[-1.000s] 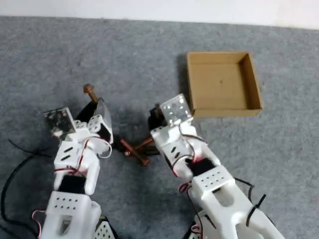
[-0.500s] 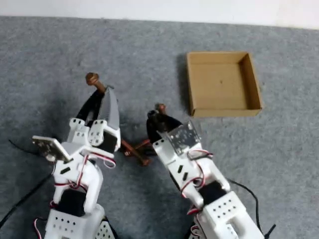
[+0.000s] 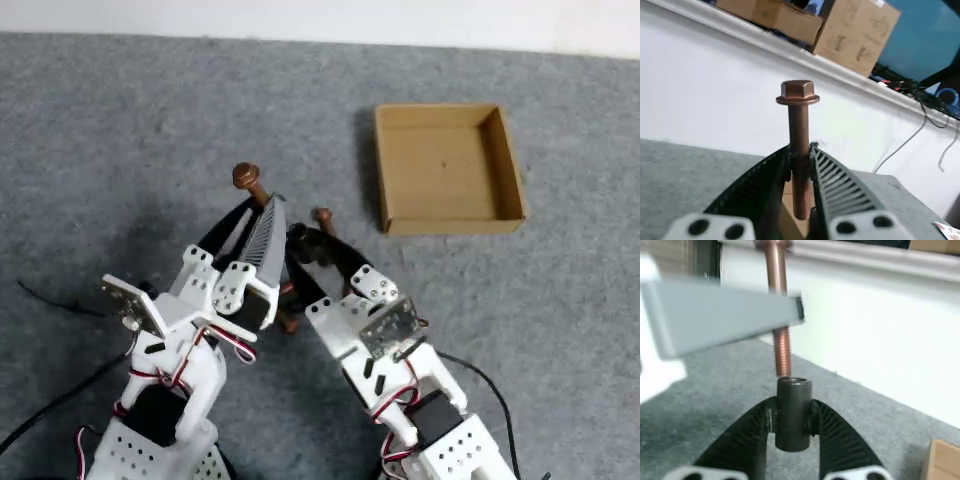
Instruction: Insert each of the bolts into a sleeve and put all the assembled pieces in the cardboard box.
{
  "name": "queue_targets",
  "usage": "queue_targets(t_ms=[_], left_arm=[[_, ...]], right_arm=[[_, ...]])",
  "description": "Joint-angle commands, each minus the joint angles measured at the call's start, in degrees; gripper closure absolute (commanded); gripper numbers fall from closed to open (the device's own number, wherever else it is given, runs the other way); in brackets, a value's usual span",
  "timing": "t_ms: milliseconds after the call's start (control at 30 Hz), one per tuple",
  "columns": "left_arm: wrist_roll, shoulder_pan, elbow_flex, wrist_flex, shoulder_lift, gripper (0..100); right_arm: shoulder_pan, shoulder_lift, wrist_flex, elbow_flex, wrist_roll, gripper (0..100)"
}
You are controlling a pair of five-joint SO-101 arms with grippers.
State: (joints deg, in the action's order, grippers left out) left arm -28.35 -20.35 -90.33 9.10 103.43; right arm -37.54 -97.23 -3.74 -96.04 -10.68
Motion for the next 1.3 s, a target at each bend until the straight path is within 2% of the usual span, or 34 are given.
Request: queue_targets(t_ms=[0, 500, 667, 867, 1067, 1267], left_arm=[[-0.4, -1.6, 6.0, 3.5, 1.1, 99], [-0.2, -1.6, 8.6, 1.8, 1.0, 99], [-0.4, -1.7, 7.6, 1.8, 0.9, 99], [-0.5, -1.8, 5.1, 1.8, 0.9, 99], [-0.2, -6.6, 4.9, 2.4, 0.9, 99], [0.0, -3.8, 3.8, 2.5, 0.9, 99]], right_arm=[[-0.9, -2.8, 0.9, -2.2, -0.5, 99.5], [-1.6, -2.8, 0.8, -2.2, -0.5, 99.5], [-4.3, -2.8, -5.3, -2.2, -0.7, 99.5], [-4.1, -3.2, -6.0, -1.8, -0.7, 99.5], [-4.0, -3.3, -6.0, -1.7, -0.7, 99.5], [-4.1, -3.3, -6.0, -1.6, -4.7, 99.5]])
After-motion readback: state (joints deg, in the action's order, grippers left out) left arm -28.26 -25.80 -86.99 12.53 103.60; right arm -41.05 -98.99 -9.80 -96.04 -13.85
